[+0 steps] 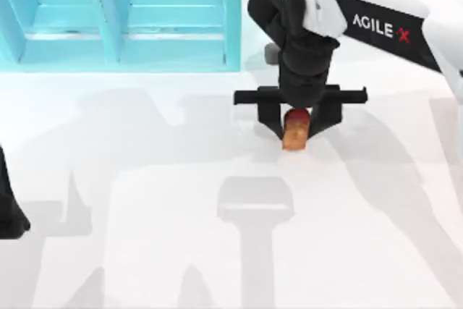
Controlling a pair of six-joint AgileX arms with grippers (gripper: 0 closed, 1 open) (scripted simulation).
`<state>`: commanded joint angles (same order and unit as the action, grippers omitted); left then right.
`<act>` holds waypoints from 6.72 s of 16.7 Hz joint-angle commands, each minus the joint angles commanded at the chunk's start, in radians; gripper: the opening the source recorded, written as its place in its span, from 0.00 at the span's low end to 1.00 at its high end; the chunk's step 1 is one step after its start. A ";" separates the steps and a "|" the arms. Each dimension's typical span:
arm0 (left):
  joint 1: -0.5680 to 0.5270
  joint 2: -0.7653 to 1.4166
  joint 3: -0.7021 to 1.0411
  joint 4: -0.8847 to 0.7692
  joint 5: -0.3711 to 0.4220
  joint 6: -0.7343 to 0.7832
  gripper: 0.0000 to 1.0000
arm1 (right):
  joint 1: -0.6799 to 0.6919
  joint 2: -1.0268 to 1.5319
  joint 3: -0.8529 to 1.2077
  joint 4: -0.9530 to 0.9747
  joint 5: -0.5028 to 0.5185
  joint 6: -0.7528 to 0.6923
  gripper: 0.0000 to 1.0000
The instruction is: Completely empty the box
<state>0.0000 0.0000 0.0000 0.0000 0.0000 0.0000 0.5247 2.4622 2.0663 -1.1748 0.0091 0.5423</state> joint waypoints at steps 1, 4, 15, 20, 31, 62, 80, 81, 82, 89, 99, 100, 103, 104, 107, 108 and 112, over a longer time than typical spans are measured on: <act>0.000 0.000 0.000 0.000 0.000 0.000 1.00 | 0.000 0.000 0.000 0.000 0.000 0.000 0.38; 0.000 0.000 0.000 0.000 0.000 0.000 1.00 | 0.000 0.000 0.000 0.000 0.000 0.000 0.60; 0.000 0.000 0.000 0.000 0.000 0.000 1.00 | 0.000 0.000 0.000 0.000 0.000 0.000 1.00; 0.000 0.000 0.000 0.000 0.000 0.000 1.00 | -0.003 -0.001 0.014 -0.011 -0.002 0.002 1.00; 0.000 0.000 0.000 0.000 0.000 0.000 1.00 | -0.001 0.009 0.223 -0.221 0.000 0.001 1.00; 0.000 0.000 0.000 0.000 0.000 0.000 1.00 | -0.989 -0.419 -0.172 -0.249 -0.011 -0.981 1.00; 0.000 0.000 0.000 0.000 0.000 0.000 1.00 | -0.988 -0.380 -0.513 0.131 -0.011 -0.979 1.00; 0.000 0.000 0.000 0.000 0.000 0.000 1.00 | -0.988 -0.380 -0.513 0.131 -0.011 -0.979 1.00; 0.000 0.000 0.000 0.000 0.000 0.000 1.00 | -0.988 -0.380 -0.513 0.131 -0.011 -0.979 1.00; 0.000 0.000 0.000 0.000 0.000 0.000 1.00 | -0.988 -0.380 -0.513 0.131 -0.011 -0.979 0.47; 0.000 0.000 0.000 0.000 0.000 0.000 1.00 | -0.988 -0.380 -0.513 0.131 -0.011 -0.979 0.00; 0.000 0.000 0.000 0.000 0.000 0.000 1.00 | -0.988 -0.380 -0.513 0.131 -0.011 -0.979 0.00; 0.000 0.000 0.000 0.000 0.000 0.000 1.00 | -0.988 -0.380 -0.513 0.131 -0.011 -0.979 0.00; 0.000 0.000 0.000 0.000 0.000 0.000 1.00 | -0.988 -0.382 -0.512 0.131 -0.012 -0.978 0.00; 0.000 0.000 0.000 0.000 0.000 0.000 1.00 | -0.989 -0.379 -0.473 0.092 -0.012 -0.979 0.00; 0.000 0.000 0.000 0.000 0.000 0.000 1.00 | -0.990 -0.378 -0.439 0.058 -0.012 -0.980 0.00; 0.000 0.000 0.000 0.000 0.000 0.000 1.00 | -0.993 -0.378 -0.232 -0.161 -0.012 -0.983 0.00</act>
<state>0.0000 0.0000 0.0000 0.0000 0.0000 0.0000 -0.4684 2.0841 1.8346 -1.3355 -0.0028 -0.4404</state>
